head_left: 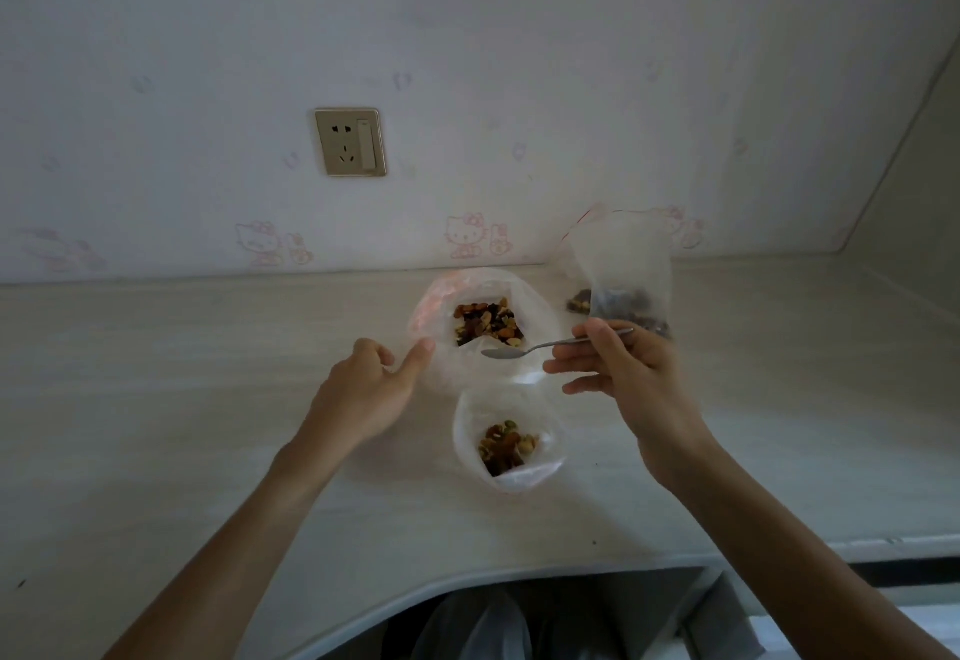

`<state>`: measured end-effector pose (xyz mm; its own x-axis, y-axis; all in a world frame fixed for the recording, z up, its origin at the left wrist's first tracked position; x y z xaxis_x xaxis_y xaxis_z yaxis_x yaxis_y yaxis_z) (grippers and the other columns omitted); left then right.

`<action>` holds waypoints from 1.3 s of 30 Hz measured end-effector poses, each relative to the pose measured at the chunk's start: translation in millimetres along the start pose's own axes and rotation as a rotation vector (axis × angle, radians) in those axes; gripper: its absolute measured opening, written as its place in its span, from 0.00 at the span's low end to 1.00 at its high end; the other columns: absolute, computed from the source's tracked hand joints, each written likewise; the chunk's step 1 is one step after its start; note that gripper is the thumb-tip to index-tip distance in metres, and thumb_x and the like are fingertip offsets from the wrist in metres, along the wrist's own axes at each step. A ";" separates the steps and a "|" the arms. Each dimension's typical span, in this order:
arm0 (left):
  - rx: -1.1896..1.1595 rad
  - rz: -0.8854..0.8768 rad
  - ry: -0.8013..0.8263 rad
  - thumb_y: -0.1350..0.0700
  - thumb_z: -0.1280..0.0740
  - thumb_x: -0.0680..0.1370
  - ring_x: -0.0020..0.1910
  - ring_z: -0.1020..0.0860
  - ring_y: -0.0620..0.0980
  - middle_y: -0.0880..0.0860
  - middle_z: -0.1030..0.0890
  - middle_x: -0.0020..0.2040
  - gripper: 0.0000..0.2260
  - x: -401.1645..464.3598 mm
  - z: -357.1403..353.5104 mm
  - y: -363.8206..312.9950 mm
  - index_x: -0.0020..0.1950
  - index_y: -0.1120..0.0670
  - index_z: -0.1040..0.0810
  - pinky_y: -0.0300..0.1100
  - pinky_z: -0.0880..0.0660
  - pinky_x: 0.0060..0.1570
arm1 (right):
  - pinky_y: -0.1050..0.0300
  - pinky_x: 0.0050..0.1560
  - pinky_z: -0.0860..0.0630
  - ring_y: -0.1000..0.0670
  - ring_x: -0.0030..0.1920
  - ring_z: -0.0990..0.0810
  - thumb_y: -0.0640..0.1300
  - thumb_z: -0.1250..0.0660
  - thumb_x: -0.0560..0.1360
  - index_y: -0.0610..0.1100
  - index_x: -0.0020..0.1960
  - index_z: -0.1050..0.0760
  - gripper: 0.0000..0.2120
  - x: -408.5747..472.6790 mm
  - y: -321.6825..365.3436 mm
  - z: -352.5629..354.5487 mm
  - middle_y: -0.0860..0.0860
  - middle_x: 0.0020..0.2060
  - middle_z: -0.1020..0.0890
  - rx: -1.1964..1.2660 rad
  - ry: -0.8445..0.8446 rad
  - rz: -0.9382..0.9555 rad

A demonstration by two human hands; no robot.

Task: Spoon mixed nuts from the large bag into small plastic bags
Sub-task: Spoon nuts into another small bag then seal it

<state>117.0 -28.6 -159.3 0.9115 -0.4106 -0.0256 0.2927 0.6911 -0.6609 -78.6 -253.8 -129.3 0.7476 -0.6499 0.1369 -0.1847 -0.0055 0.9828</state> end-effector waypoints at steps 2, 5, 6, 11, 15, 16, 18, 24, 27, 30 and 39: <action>0.029 0.020 0.032 0.19 0.49 0.71 0.55 0.20 0.53 0.52 0.19 0.57 0.43 12.5 -5.6 -1.5 0.65 0.54 0.28 0.47 0.27 0.50 | 0.55 0.42 0.15 0.44 0.46 0.11 0.45 0.39 0.85 0.38 0.52 0.19 0.14 13.9 -7.0 -4.2 0.42 0.43 0.12 0.015 -0.048 -0.022; -0.079 0.022 0.058 0.17 0.48 0.67 0.46 0.19 0.49 0.49 0.18 0.47 0.43 24.8 -12.9 -14.7 0.55 0.54 0.22 0.45 0.27 0.41 | 0.52 0.48 0.15 0.45 0.47 0.11 0.45 0.38 0.85 0.39 0.50 0.18 0.13 32.5 -18.7 -13.6 0.43 0.42 0.12 0.015 -0.097 -0.045; -0.132 0.026 0.067 0.18 0.46 0.66 0.45 0.19 0.48 0.49 0.17 0.46 0.40 28.1 -15.6 -19.4 0.52 0.52 0.21 0.44 0.27 0.39 | 0.52 0.50 0.15 0.45 0.47 0.11 0.45 0.38 0.85 0.39 0.50 0.18 0.13 37.4 -22.1 -16.8 0.44 0.42 0.12 0.014 -0.108 -0.050; -0.284 0.014 0.067 0.34 0.32 0.75 0.48 0.17 0.49 0.51 0.16 0.50 0.24 47.5 -31.4 -31.3 0.55 0.54 0.20 0.43 0.23 0.40 | 0.56 0.48 0.15 0.46 0.46 0.12 0.44 0.38 0.85 0.41 0.50 0.19 0.12 48.1 -34.8 -32.0 0.45 0.41 0.12 -0.046 -0.064 -0.075; -0.387 0.028 -0.001 0.50 0.29 0.77 0.40 0.18 0.49 0.51 0.16 0.42 0.10 56.2 -32.7 -31.2 0.46 0.57 0.19 0.43 0.24 0.38 | 0.51 0.50 0.16 0.46 0.45 0.12 0.45 0.39 0.86 0.42 0.50 0.20 0.12 47.1 -41.3 -31.2 0.45 0.40 0.12 -0.156 -0.038 -0.086; -0.421 0.032 -0.019 0.52 0.30 0.77 0.37 0.21 0.50 0.51 0.18 0.38 0.11 57.5 -31.9 -31.1 0.43 0.59 0.20 0.43 0.27 0.35 | 0.51 0.50 0.16 0.46 0.44 0.12 0.45 0.39 0.86 0.42 0.50 0.21 0.12 46.7 -41.7 -29.9 0.45 0.39 0.12 -0.167 -0.037 -0.091; -0.466 0.025 -0.052 0.52 0.31 0.77 0.34 0.25 0.50 0.51 0.24 0.34 0.11 58.8 -30.4 -31.8 0.39 0.59 0.22 0.44 0.31 0.34 | 0.51 0.48 0.16 0.45 0.43 0.12 0.45 0.39 0.86 0.41 0.50 0.21 0.12 45.9 -40.4 -27.9 0.45 0.38 0.12 -0.177 -0.035 -0.097; -0.480 -0.101 -0.074 0.49 0.32 0.80 0.33 0.27 0.50 0.53 0.25 0.33 0.18 54.1 -34.4 -41.5 0.41 0.65 0.24 0.45 0.31 0.35 | 0.51 0.48 0.15 0.46 0.42 0.11 0.46 0.39 0.85 0.42 0.47 0.19 0.14 46.6 -37.0 -30.9 0.45 0.37 0.12 -0.197 -0.048 -0.094; -0.512 -0.152 -0.057 0.48 0.32 0.81 0.35 0.24 0.52 0.56 0.21 0.36 0.18 53.1 -33.7 -46.7 0.44 0.63 0.21 0.46 0.29 0.38 | 0.50 0.49 0.15 0.45 0.43 0.11 0.44 0.39 0.86 0.41 0.46 0.19 0.15 47.2 -39.9 -42.0 0.43 0.38 0.12 -0.140 -0.039 -0.115; -0.549 -0.176 -0.035 0.47 0.31 0.81 0.41 0.17 0.58 0.60 0.15 0.42 0.15 51.2 -32.4 -49.7 0.46 0.59 0.18 0.52 0.21 0.43 | 0.50 0.48 0.14 0.45 0.43 0.11 0.44 0.38 0.85 0.37 0.47 0.19 0.15 49.5 -45.8 -43.6 0.41 0.39 0.12 -0.049 -0.102 -0.181; -0.612 -0.149 -0.018 0.48 0.31 0.81 0.49 0.15 0.61 0.59 0.14 0.47 0.11 47.4 -28.6 -50.1 0.50 0.55 0.15 0.64 0.20 0.55 | 0.47 0.46 0.15 0.41 0.39 0.11 0.43 0.40 0.85 0.37 0.50 0.22 0.12 47.5 -48.0 -34.0 0.41 0.36 0.13 0.071 -0.242 -0.243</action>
<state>137.2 -99.7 -148.9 0.8798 -0.4628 0.1086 0.2033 0.1599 -0.9660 -12.5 -258.5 -165.8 0.6037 -0.7845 -0.1419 -0.0700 -0.2295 0.9708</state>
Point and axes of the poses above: each hand's wrist, its own x-axis towards the middle knuckle, its own z-axis out of the back of the hand, y = z × x, the point moved 9 cm from there along x, towards the middle knuckle
